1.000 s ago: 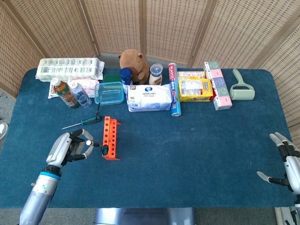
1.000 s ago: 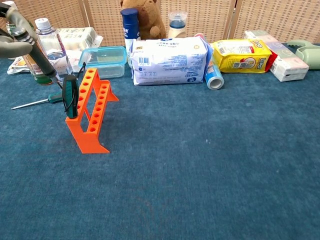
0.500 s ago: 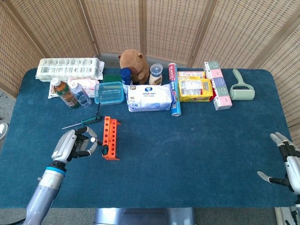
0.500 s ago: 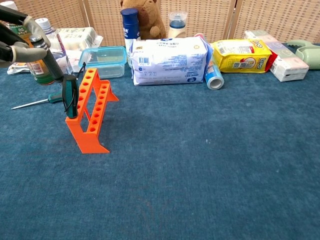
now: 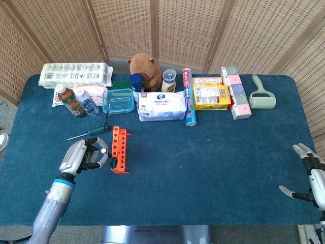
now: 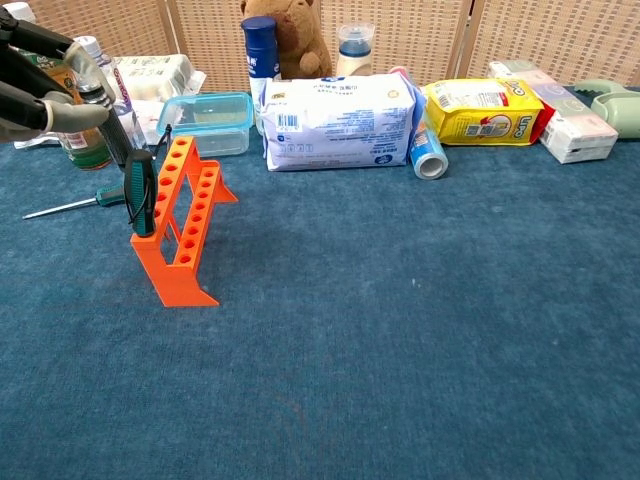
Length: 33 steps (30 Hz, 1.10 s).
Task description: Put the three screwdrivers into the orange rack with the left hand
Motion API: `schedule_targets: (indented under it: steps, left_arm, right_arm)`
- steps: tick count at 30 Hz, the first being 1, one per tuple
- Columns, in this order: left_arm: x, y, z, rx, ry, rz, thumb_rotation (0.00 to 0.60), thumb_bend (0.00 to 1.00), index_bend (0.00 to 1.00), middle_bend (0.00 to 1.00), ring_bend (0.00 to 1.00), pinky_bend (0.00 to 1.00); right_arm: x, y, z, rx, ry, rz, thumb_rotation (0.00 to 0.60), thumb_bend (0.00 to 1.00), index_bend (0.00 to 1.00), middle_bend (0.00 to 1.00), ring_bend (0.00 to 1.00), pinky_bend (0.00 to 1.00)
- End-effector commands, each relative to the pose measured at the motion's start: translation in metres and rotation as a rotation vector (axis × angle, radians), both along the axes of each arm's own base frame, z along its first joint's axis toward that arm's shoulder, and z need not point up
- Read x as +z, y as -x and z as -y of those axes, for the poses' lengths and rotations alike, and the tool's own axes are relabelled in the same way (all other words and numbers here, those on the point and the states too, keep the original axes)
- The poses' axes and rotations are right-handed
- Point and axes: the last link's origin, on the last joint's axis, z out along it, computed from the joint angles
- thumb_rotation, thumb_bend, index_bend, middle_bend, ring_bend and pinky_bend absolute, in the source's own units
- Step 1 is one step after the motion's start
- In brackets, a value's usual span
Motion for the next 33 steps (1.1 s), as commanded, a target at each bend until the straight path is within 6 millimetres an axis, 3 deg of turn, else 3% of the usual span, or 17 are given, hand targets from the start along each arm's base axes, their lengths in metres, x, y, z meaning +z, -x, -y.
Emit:
schedule_targets:
  steps: [1,23,33]
  left_arm:
    - [-0.0018,-0.0008,-0.0004,0.000,0.005,-0.004,0.600,0.45,0.58,0.89,0.79,0.89]
    - [-0.0071,-0.0020,-0.0009,0.003,0.018,-0.026,0.600,0.45,0.58,0.89,0.80,0.89]
    - [-0.0110,-0.0026,-0.0010,0.002,0.026,-0.026,0.600,0.45,0.48,0.89,0.79,0.89]
  right_arm:
    - [0.0003,0.0000,-0.0002,0.000,0.000,0.001,0.600,0.00,0.00,0.04,0.00,0.00]
    - [0.0014,0.0001,0.0000,0.000,0.001,0.006,0.600,0.00,0.00,0.05,0.00,0.00]
    - [0.0020,0.0004,0.0002,0.000,0.002,0.008,0.600,0.00,0.00,0.05,0.00,0.00]
